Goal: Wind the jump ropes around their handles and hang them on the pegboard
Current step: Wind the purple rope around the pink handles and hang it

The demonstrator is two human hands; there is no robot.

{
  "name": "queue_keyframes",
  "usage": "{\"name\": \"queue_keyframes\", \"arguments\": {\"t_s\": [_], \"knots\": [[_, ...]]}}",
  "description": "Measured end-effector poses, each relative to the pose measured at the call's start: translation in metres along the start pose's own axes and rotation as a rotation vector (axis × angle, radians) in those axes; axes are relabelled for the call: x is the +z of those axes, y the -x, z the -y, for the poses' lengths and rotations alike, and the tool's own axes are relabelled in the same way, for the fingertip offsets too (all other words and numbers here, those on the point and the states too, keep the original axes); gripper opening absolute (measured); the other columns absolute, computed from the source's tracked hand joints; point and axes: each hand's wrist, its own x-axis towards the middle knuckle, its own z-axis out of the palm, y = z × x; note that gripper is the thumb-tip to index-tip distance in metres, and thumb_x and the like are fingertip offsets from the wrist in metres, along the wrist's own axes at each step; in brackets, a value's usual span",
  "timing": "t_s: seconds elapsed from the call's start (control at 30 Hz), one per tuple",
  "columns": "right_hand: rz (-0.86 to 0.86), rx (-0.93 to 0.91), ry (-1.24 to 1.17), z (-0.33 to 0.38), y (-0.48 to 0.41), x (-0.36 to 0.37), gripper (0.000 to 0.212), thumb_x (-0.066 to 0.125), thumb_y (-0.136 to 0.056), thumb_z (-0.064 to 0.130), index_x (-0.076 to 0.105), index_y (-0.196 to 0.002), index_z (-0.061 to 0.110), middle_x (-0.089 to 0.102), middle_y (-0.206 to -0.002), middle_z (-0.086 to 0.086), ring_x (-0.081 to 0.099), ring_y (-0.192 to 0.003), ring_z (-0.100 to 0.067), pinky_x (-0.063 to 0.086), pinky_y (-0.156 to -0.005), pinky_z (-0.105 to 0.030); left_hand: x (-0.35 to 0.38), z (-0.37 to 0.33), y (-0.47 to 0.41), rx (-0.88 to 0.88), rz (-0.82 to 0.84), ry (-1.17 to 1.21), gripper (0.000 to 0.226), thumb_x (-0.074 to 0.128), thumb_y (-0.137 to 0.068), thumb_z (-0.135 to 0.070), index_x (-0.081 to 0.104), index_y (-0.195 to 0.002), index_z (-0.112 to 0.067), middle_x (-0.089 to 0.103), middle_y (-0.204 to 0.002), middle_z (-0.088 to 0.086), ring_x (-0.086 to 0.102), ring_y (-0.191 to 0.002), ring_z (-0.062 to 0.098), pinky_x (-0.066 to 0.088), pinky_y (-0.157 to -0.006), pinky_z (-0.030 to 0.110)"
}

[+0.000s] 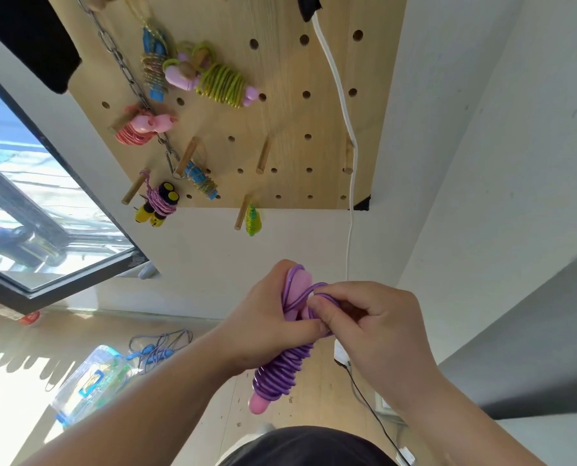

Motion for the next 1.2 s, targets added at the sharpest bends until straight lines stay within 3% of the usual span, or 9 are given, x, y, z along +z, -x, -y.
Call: {"name": "queue_keyframes", "arguments": {"t_s": [0.1,0.27,0.4,0.53,0.63,0.7,0.83,1.07,1.2], "knots": [[-0.009,0.084,-0.026,0.004,0.0,-0.003,0.024,0.078,-0.085,0.03,0.068,-0.096,0.049,0.065,-0.064,0.02,0.067,-0.067,-0.007,0.051,-0.063,-0.014,0.001,0.001,0.0,0.016,-0.018,-0.054,0.054,0.087,-0.066,-0.035,0.054,-0.106,-0.019,0.065,-0.089,0.009,0.068,-0.078,0.031,0.063,-0.072,0.042],[0.034,0.191,-0.107,0.003,-0.002,-0.016,0.025,0.081,-0.078,0.034,0.068,-0.099,0.041,0.068,-0.075,0.017,0.067,-0.074,-0.007,0.05,-0.063,-0.011,-0.002,0.002,0.002,-0.025,-0.057,0.216,0.058,0.081,-0.062,-0.032,0.056,-0.107,-0.004,0.06,-0.084,0.018,0.061,-0.069,0.029,0.056,-0.065,0.04],[0.081,0.142,-0.129,-0.002,-0.004,-0.02,0.012,0.08,-0.08,0.026,0.073,-0.081,0.035,0.069,-0.086,0.013,0.067,-0.084,-0.013,0.052,-0.067,-0.015,-0.008,0.0,0.005,-0.113,0.119,0.31,0.058,0.078,-0.062,-0.029,0.055,-0.107,-0.001,0.062,-0.078,0.016,0.064,-0.064,0.027,0.055,-0.059,0.037],[0.166,0.267,-0.637,-0.01,-0.004,-0.017,0.014,0.086,-0.075,0.015,0.074,-0.074,0.023,0.071,-0.094,0.0,0.069,-0.084,-0.018,0.056,-0.07,-0.028,-0.016,-0.007,0.006,-0.078,0.329,0.28,0.047,0.076,-0.07,-0.023,0.054,-0.108,-0.006,0.067,-0.079,0.01,0.067,-0.067,0.024,0.057,-0.064,0.037],[0.234,0.418,-0.899,-0.009,-0.002,-0.012,0.029,0.093,-0.06,0.037,0.072,-0.071,0.019,0.07,-0.092,-0.006,0.067,-0.076,-0.021,0.055,-0.063,-0.028,-0.023,-0.009,0.003,-0.066,0.35,0.135,0.061,0.079,-0.07,-0.027,0.047,-0.119,-0.009,0.064,-0.094,0.016,0.067,-0.076,0.024,0.058,-0.07,0.041],[0.21,0.474,-0.927,-0.007,-0.001,-0.007,0.029,0.092,-0.057,0.033,0.071,-0.07,0.018,0.07,-0.089,-0.009,0.068,-0.074,-0.023,0.056,-0.059,-0.03,-0.025,-0.01,0.003,-0.022,0.316,0.017,0.065,0.08,-0.068,-0.03,0.046,-0.121,-0.011,0.059,-0.102,0.023,0.066,-0.08,0.026,0.057,-0.072,0.046],[0.21,0.502,-0.983,-0.004,-0.002,-0.002,0.041,0.096,-0.052,0.043,0.07,-0.074,0.021,0.07,-0.084,-0.01,0.068,-0.072,-0.022,0.056,-0.059,-0.031,-0.023,-0.013,0.01,0.138,0.223,-0.146,0.058,0.08,-0.066,-0.034,0.048,-0.114,-0.024,0.058,-0.094,0.008,0.065,-0.078,0.025,0.055,-0.064,0.038],[0.389,0.836,-1.206,0.0,-0.008,0.004,0.015,0.078,-0.072,0.013,0.064,-0.071,0.011,0.059,-0.073,-0.009,0.059,-0.067,-0.021,0.05,-0.06,-0.029,-0.024,-0.017,0.017,0.227,0.243,-0.437,0.057,0.083,-0.072,-0.023,0.044,-0.113,-0.03,0.062,-0.089,-0.001,0.067,-0.075,0.024,0.058,-0.06,0.034],[0.29,0.814,-0.951,0.003,-0.012,0.009,0.015,0.083,-0.074,0.015,0.068,-0.079,0.016,0.066,-0.084,-0.007,0.06,-0.081,-0.02,0.048,-0.07,-0.032,-0.02,-0.008,0.017,0.237,0.073,-0.556,0.055,0.083,-0.071,-0.028,0.044,-0.11,-0.028,0.061,-0.083,-0.001,0.064,-0.069,0.022,0.054,-0.054,0.037]]}}
